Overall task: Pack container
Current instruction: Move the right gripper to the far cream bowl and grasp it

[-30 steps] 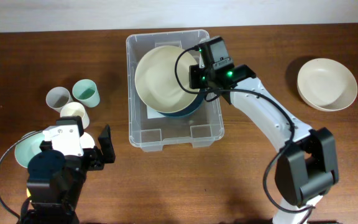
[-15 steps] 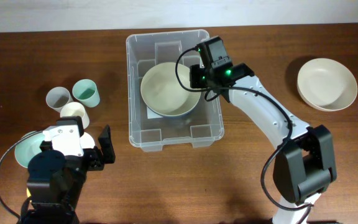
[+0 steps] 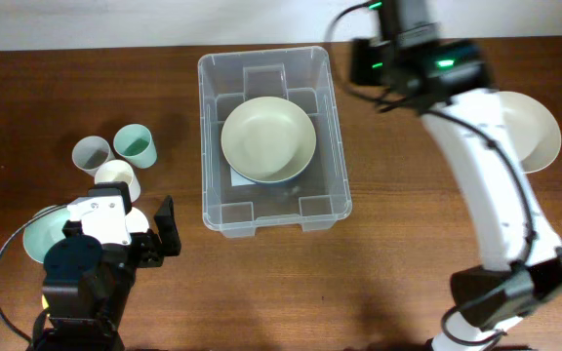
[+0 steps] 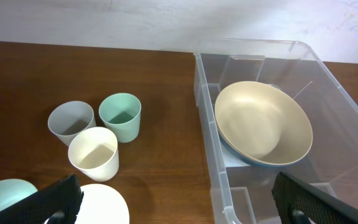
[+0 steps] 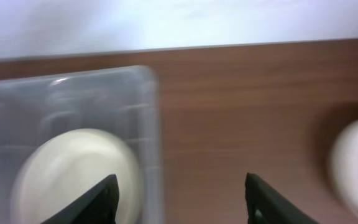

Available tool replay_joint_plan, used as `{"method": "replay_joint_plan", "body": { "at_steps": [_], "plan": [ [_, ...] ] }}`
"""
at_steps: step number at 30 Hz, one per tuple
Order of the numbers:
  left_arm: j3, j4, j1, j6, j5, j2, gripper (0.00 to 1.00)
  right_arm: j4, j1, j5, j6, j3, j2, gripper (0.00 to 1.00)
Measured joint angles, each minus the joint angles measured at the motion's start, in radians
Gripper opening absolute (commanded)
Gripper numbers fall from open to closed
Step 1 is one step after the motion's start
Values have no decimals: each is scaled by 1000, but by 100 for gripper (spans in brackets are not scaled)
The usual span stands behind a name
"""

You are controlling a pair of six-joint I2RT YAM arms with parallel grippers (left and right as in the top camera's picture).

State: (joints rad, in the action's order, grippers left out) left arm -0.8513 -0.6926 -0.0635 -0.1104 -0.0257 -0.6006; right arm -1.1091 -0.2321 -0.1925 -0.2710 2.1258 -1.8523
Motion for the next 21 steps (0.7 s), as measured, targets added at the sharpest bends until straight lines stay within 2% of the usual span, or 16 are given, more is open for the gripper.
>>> {"method": "replay_joint_plan", "body": {
  "at_steps": [5,9,15,21],
  "plan": [
    [0,0,0,0,0,0,100,-85,195,-81,52,5,-34,70],
    [0,0,0,0,0,0,100,-107,283,-84,108,5,-126,73],
    [0,0,0,0,0,0,100,-129,345,-84,146,2,-303,73],
    [0,0,0,0,0,0,100,-127,388,-100,138,2,-396,73]
  ]
}}
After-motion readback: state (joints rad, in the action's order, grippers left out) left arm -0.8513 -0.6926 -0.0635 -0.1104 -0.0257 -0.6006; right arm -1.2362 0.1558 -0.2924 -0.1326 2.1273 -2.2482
